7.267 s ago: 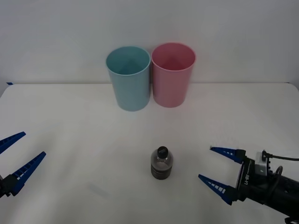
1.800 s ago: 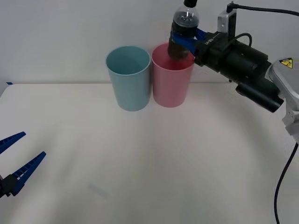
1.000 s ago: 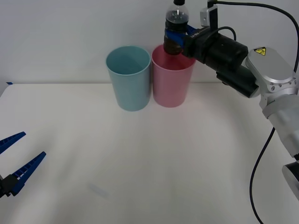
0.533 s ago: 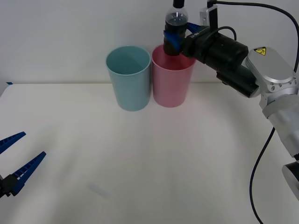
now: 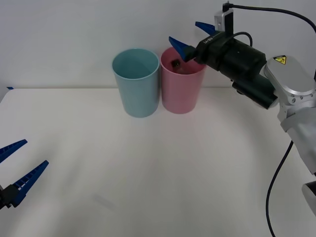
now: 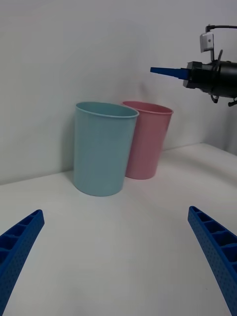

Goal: Grasp the object on the table and drop it into the matching bin: aluminum can to the light blue bin, PET bottle to the pink bin.

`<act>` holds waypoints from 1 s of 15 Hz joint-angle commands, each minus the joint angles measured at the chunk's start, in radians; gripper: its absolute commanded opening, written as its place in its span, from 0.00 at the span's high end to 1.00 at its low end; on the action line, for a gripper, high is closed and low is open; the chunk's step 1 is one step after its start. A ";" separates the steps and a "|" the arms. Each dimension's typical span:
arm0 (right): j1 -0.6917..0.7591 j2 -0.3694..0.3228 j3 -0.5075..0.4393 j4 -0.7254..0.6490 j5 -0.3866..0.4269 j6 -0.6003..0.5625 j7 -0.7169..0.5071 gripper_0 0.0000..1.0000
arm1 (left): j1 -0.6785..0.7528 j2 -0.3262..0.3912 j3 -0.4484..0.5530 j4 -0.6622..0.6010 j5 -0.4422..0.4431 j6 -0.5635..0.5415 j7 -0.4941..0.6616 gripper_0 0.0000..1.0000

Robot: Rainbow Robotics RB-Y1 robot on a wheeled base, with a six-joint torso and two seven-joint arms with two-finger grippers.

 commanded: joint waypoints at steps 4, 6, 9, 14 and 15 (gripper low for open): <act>0.214 -0.075 -0.006 -0.278 -0.050 -0.015 -0.004 0.00 | 0.000 0.000 0.000 0.000 0.000 0.000 0.000 0.00; 0.303 -0.114 -0.010 -0.378 -0.087 -0.032 0.000 0.00 | 0.000 0.000 0.000 0.000 0.000 0.000 0.000 0.00; 0.446 -0.161 -0.049 -0.513 -0.135 -0.093 0.002 0.00 | 0.000 0.000 0.000 0.000 0.000 0.000 0.000 0.00; 0.625 -0.181 -0.130 -0.631 -0.141 -0.219 0.006 0.00 | 0.000 0.000 0.000 0.000 0.000 0.000 0.000 0.00; 0.664 -0.180 -0.151 -0.646 -0.141 -0.258 0.012 0.00 | 0.000 0.000 0.000 0.000 0.000 0.000 0.000 0.00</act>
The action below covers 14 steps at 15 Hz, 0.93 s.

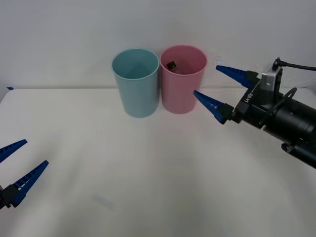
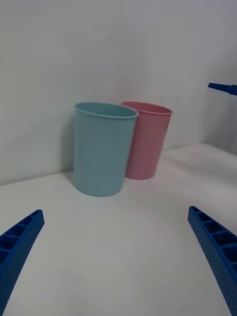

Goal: Grasp the object on the table and drop it into the matching bin: aluminum can to the light blue bin, PET bottle to the pink bin.

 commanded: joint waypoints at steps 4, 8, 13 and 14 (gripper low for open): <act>0.175 0.001 -0.109 -0.057 0.000 -0.200 0.046 0.00 | 0.000 0.000 0.000 0.000 0.000 0.000 0.000 0.00; 0.285 0.000 -0.186 -0.059 -0.008 -0.309 0.175 0.00 | 0.000 0.000 0.000 0.000 0.000 0.000 0.000 0.00; 0.413 0.001 -0.275 -0.059 -0.009 -0.402 0.224 0.00 | 0.000 0.000 0.000 0.000 0.000 0.000 0.000 0.00; 0.440 0.001 -0.293 -0.059 -0.009 -0.418 0.231 0.00 | 0.000 0.000 0.000 0.000 0.000 0.000 0.000 0.00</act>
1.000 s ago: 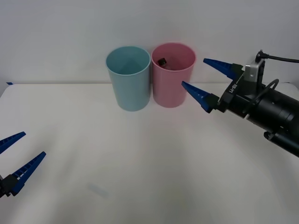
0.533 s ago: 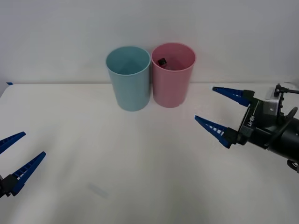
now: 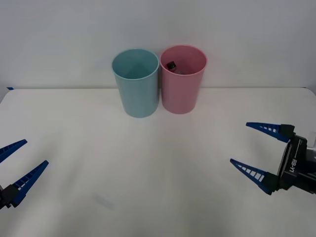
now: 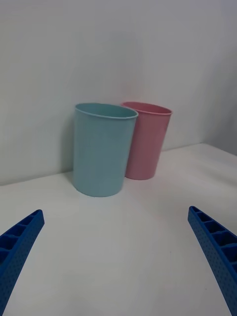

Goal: Grasp the object on the table and drop it into the matching bin: aluminum can to the light blue bin, PET bottle to the pink bin.

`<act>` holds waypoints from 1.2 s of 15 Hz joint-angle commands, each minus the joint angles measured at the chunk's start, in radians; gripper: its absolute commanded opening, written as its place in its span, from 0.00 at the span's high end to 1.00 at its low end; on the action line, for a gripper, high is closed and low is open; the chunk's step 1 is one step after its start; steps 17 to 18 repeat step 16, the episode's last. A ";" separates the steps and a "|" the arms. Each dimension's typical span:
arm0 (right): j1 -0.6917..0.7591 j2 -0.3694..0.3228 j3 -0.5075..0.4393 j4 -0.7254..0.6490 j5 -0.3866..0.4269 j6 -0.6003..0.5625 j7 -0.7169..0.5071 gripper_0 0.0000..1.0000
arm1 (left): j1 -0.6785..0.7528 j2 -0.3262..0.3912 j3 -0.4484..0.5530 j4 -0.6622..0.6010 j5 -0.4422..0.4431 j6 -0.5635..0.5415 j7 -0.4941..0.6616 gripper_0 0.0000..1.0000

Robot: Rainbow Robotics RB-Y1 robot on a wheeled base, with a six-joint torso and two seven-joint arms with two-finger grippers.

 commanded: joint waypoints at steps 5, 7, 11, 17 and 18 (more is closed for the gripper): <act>0.150 0.039 -0.125 0.000 0.000 -0.076 0.016 0.00 | 0.000 0.000 0.000 0.000 0.000 0.000 0.000 0.00; 0.173 0.062 -0.150 0.001 -0.002 -0.091 0.010 0.00 | 0.000 0.000 0.000 0.000 0.000 0.000 0.000 0.00; 0.207 0.083 -0.185 0.001 0.000 -0.103 0.010 0.00 | 0.000 0.000 0.000 0.000 0.000 0.000 0.000 0.00; 0.218 0.083 -0.190 0.000 0.000 -0.105 0.010 0.00 | 0.000 0.000 0.000 0.000 0.000 0.000 0.000 0.00; 0.218 0.083 -0.190 0.000 0.000 -0.105 0.010 0.00 | 0.000 0.000 0.000 0.000 0.000 0.000 0.000 0.00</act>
